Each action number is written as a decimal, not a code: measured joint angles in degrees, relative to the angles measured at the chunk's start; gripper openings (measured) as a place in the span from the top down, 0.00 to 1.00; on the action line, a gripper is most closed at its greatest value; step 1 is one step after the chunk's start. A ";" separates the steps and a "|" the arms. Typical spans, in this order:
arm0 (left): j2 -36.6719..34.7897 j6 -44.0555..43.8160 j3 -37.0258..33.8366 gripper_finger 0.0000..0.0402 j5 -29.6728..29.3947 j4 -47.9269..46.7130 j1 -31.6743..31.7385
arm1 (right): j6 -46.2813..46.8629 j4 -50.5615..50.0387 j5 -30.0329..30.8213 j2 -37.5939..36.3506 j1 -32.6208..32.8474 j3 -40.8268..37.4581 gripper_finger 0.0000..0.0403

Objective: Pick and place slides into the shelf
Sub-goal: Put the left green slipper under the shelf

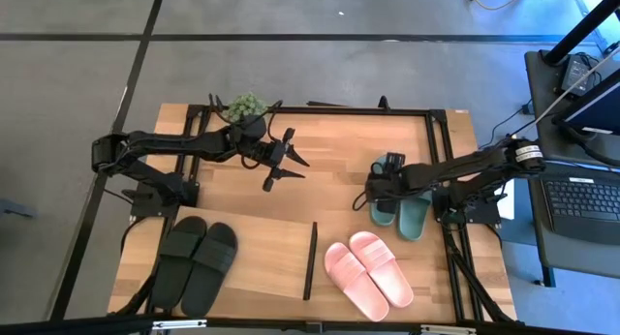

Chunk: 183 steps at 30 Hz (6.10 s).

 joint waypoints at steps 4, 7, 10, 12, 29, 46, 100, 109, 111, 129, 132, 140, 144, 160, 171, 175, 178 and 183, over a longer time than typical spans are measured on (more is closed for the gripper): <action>0.00 0.00 0.00 0.63 0.00 -0.07 0.00 | 0.11 -0.07 0.37 0.66 -0.02 0.00 0.41; 0.00 0.00 0.00 0.63 0.00 -0.09 0.00 | 0.30 -0.53 2.98 0.71 0.00 0.00 0.41; 0.00 0.02 0.00 0.63 0.00 -0.13 0.00 | 0.30 -0.55 4.35 0.71 -0.02 0.00 0.41; 0.00 0.01 0.00 0.63 -0.02 -0.16 0.00 | 0.30 -0.57 4.39 0.71 -0.09 0.00 0.41; 0.00 -0.02 0.00 0.63 -0.02 -0.16 -0.02 | 1.66 -0.17 4.48 0.71 -1.07 -0.25 0.59; 0.00 -0.05 0.00 0.63 -0.02 -0.51 -0.02 | 1.40 2.92 4.50 0.73 -4.25 -3.20 0.72; 0.02 -44.98 0.00 0.60 4.45 -0.09 13.02 | -49.56 27.98 22.97 0.71 3.10 10.71 0.96; 0.02 -43.48 0.00 0.39 2.88 0.02 11.41 | -49.86 28.45 22.27 0.71 3.10 10.71 0.96; 0.02 -44.34 0.00 0.35 0.28 0.02 11.43 | -50.03 28.46 22.29 0.71 3.10 10.71 0.96; 0.06 -65.60 0.02 0.31 -5.15 0.80 12.40 | -71.62 43.72 19.59 0.71 7.54 10.71 0.96; 0.24 -68.56 0.02 0.31 -5.11 0.71 12.50 | -73.52 45.47 17.75 0.71 7.54 10.71 0.96; 0.24 -73.39 0.02 0.31 -4.65 1.47 12.32 | -76.74 47.40 15.13 0.71 7.52 10.71 0.96; 0.24 -74.24 0.07 0.31 -4.44 2.27 11.66 | -78.27 48.44 11.52 0.71 7.56 10.71 0.96; 0.24 -74.82 0.07 0.31 -2.65 2.11 8.08 | -84.06 55.02 6.00 0.71 6.57 10.71 0.96; 0.24 -73.02 0.07 0.51 -1.46 -1.51 8.35 | -84.11 54.61 5.90 0.71 6.60 10.71 0.96; 0.24 -73.00 0.07 0.63 -1.44 -1.38 8.35 | -83.96 54.55 5.92 0.71 6.60 10.71 0.96; 0.24 -72.45 0.07 0.71 -1.46 -1.28 8.35 | -83.94 54.53 5.92 0.71 6.60 10.71 0.96; 0.24 -71.28 0.07 0.85 -1.81 -1.34 8.37 | -83.49 54.54 5.92 0.71 6.60 10.71 0.96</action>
